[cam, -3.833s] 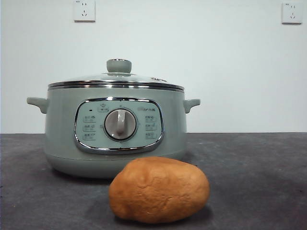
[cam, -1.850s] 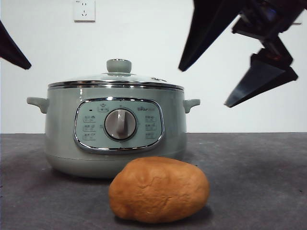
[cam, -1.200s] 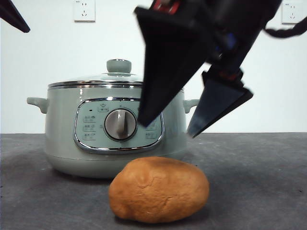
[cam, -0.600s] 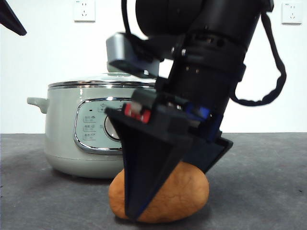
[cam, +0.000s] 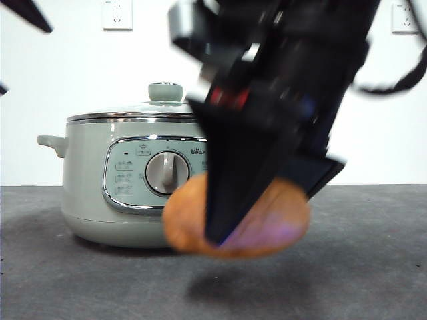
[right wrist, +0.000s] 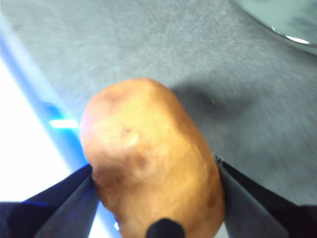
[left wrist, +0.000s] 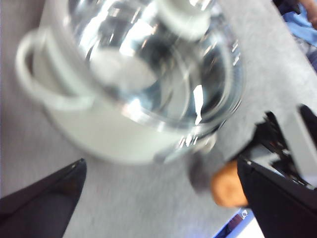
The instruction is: Pick up the potato,open the lid,put the potato in the pot,close the lid
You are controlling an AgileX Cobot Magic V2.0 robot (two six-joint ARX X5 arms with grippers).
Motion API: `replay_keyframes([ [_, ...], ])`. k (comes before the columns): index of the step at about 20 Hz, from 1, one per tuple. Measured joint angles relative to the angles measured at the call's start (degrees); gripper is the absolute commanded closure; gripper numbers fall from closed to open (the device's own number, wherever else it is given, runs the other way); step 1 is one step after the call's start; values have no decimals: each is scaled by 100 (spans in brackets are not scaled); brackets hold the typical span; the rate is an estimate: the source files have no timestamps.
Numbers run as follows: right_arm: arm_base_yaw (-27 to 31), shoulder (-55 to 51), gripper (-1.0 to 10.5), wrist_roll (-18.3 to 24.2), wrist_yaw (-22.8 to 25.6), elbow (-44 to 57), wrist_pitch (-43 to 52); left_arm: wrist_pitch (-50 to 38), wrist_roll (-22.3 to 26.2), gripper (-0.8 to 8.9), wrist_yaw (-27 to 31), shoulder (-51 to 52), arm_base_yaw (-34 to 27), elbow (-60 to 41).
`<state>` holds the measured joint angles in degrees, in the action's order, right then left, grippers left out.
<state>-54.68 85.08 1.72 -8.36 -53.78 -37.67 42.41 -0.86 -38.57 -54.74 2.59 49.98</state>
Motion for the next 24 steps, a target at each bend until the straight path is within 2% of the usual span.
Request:
replay_keyframes([
  [4, 0, -857, 949, -162, 247, 0, -787, -4, -2, 154, 378, -826, 468, 940],
  [12, 0, -2103, 949, -1333, 343, 0, -1091, -114, 44, 154, 2002, -2656, 1926, 2900],
  [16, 0, -2358, 949, -1572, 343, 0, -1329, -402, 94, 154, 2702, -3285, 2472, 3097],
  [20, 0, -2387, 949, -1742, 345, 0, -1346, -588, 249, 154, 3314, -3578, 2754, 3097],
  [24, 0, -2387, 949, -1764, 343, 0, -1346, -662, 420, 183, 3405, -3753, 2793, 3104],
])
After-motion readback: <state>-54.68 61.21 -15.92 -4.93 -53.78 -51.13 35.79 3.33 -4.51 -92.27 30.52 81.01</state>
